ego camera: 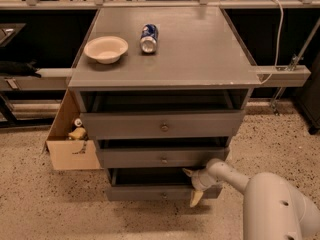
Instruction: Open bottom drawer
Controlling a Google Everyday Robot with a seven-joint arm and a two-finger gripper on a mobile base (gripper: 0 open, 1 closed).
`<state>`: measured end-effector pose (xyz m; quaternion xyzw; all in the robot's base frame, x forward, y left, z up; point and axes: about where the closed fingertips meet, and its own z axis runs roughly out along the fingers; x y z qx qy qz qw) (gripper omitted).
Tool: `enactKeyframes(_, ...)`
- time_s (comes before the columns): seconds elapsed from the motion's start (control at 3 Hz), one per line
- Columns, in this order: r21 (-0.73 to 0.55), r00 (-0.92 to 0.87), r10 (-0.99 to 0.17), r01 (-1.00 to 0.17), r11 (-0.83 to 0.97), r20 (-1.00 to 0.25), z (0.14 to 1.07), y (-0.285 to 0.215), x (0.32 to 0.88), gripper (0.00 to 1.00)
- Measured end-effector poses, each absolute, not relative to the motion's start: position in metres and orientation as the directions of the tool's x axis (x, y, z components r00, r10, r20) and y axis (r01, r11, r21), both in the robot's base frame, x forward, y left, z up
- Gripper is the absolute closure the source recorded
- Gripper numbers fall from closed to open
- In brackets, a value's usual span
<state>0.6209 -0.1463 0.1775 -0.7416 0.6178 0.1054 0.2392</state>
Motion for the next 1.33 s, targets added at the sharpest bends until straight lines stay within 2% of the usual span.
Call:
enactKeyframes(0.67,-0.132,0.192,-0.870,-0.980,-0.147,-0.454,0.166,-0.142,0.593,0.00)
enactKeyframes(1.0,-0.068,0.181,-0.875,-0.983,-0.169,-0.448,0.159,-0.143,0.569,0.15)
enactKeyframes(1.33,-0.005,0.172,-0.880,-0.982,-0.189,-0.442,0.152,-0.147,0.545,0.47)
